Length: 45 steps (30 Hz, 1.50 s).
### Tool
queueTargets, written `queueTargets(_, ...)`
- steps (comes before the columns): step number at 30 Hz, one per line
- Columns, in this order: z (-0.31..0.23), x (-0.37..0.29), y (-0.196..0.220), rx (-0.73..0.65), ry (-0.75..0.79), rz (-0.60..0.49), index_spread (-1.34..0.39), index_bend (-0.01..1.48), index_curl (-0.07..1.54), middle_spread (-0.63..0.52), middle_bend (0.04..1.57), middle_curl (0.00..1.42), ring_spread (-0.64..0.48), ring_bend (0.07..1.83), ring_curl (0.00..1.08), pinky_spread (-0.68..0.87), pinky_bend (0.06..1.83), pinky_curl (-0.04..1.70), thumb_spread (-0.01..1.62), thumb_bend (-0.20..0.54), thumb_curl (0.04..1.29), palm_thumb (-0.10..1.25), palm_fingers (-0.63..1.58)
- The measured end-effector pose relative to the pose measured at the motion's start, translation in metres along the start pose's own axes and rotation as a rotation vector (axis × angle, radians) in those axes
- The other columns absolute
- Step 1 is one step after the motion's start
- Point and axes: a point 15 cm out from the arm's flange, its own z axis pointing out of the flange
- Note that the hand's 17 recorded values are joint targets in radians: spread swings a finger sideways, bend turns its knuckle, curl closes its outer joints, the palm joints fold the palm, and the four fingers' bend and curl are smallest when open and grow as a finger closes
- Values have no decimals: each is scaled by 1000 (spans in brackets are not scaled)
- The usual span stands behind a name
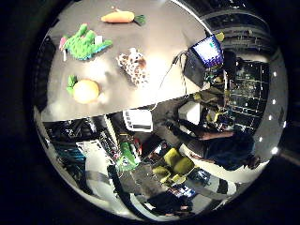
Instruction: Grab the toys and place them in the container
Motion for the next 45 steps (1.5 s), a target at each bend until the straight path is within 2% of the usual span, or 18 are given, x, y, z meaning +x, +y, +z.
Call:
queueTargets(8,4,51,3,-13,-2,44,-411,172,365,48,192,297,199,182,161,415,235,330,1107,-26,312,766,143)
queueTargets(13,20,94,4,-6,-5,73,-387,160,330,52,196,306,191,193,179,410,264,336,1100,-36,287,649,118)
queueTargets(16,37,118,0,0,-8,105,-371,147,306,56,203,314,191,198,192,403,283,340,1082,-37,274,571,101)
queueTargets(26,112,167,-20,0,-30,180,-324,142,253,74,200,327,191,256,237,381,348,344,1041,-28,273,489,70)
queueTargets(40,194,183,-60,13,-77,229,-253,144,239,86,239,338,170,334,267,356,382,330,980,-26,292,456,115)
queueTargets(45,213,183,-68,-8,-91,226,-190,142,236,72,302,351,120,422,278,316,380,318,973,-23,298,473,247)
